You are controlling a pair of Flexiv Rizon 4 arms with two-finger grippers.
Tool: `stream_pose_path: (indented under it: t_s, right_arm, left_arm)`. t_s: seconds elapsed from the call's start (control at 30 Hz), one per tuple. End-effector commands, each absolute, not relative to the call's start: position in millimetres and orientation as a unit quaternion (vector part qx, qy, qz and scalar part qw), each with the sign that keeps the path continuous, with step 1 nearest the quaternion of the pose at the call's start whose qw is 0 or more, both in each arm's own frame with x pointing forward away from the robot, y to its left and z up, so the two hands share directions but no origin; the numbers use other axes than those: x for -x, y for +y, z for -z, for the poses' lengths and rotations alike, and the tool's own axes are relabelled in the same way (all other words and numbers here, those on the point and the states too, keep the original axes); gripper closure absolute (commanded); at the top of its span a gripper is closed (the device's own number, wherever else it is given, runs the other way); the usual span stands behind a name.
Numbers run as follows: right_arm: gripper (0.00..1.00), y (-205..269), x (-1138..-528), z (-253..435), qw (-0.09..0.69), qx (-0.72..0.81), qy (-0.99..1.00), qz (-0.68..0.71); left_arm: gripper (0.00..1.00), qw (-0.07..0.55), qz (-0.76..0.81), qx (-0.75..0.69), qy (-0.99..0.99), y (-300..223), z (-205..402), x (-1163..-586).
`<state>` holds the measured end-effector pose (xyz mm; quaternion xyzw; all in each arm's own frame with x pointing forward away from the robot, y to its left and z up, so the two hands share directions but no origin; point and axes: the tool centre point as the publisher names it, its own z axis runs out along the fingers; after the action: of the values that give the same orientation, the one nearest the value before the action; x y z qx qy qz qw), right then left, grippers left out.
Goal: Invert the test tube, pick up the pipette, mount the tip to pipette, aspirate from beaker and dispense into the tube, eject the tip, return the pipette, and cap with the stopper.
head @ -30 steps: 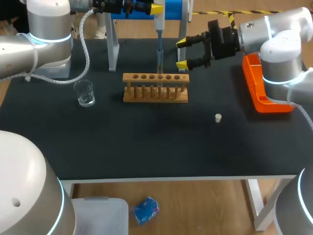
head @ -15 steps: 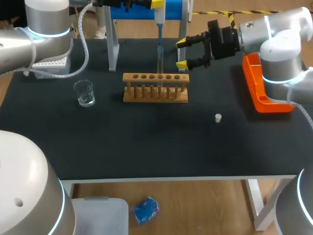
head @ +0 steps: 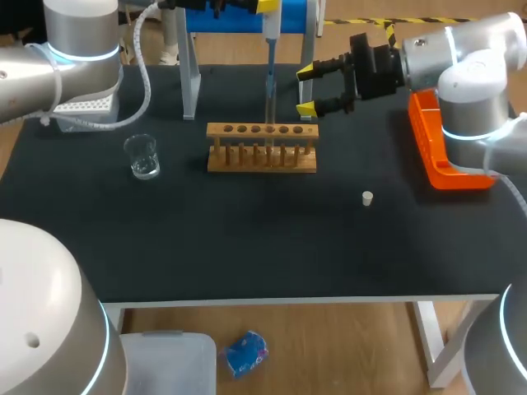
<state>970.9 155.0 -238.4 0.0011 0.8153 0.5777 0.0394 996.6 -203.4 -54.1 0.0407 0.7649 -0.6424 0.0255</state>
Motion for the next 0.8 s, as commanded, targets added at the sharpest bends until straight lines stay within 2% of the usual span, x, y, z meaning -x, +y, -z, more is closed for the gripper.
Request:
stream_pose_path:
  t_s: [0.03, 0.8]
  right_arm:
    - [0.00, 154.7, -971.1, 238.7, 0.039, -0.001, 0.816, -0.577]
    - [0.00, 154.7, -971.1, 238.7, 0.039, -0.001, 0.816, -0.577]
  left_arm:
    - [1.00, 0.019, 0.638, -0.040, 0.769, -204.4, 50.1, -995.8]
    - [1.00, 0.009, 0.638, -0.038, 0.769, -208.9, 46.0, -994.7]
